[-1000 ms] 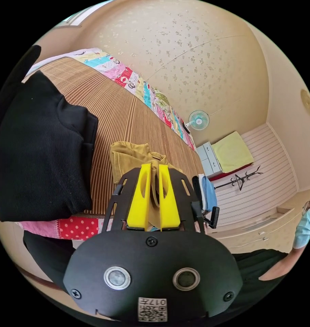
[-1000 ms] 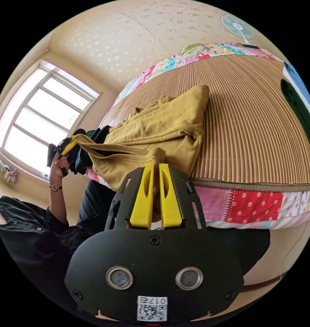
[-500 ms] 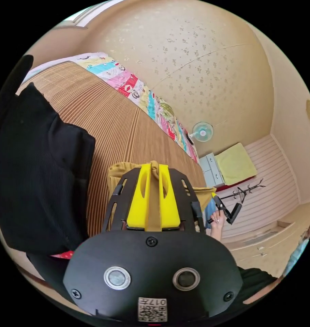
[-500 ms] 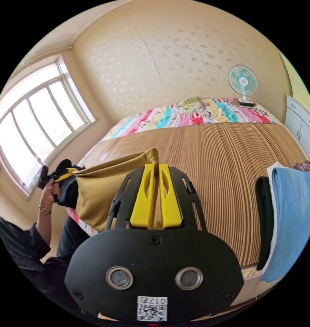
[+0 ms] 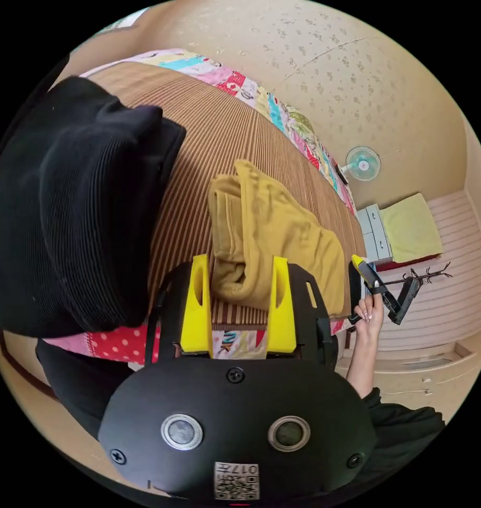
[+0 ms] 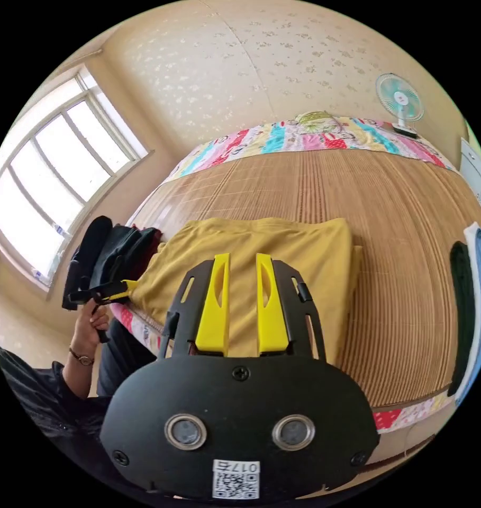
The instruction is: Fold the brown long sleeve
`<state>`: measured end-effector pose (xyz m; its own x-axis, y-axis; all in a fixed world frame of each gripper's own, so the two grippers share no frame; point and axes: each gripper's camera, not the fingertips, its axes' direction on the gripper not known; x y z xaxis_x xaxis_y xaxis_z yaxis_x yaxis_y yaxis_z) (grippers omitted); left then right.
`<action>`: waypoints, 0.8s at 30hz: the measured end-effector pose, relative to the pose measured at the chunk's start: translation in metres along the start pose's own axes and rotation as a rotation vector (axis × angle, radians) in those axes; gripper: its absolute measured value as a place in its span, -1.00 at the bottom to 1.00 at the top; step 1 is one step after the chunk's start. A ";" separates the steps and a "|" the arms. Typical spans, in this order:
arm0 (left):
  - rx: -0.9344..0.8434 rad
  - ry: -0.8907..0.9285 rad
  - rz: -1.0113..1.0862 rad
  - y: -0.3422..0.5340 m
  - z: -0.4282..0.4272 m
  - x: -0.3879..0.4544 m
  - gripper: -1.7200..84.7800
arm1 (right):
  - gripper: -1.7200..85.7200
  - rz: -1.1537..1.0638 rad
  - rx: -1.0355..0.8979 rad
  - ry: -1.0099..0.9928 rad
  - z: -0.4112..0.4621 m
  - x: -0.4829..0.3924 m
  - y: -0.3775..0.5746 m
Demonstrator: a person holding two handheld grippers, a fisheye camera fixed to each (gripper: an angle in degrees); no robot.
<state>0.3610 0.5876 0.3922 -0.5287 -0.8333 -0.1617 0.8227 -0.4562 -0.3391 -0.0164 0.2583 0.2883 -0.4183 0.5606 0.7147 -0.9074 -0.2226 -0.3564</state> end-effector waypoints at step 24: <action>0.264 0.095 0.322 0.043 -0.046 0.096 -0.74 | -0.70 -0.545 -0.779 0.180 0.172 -0.182 -0.122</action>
<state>0.3359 0.5030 0.3192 -0.2423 -0.9196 -0.3093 0.9678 -0.2515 -0.0103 0.1632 0.0460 0.3051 0.1235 0.5586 0.8202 -0.6667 0.6589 -0.3483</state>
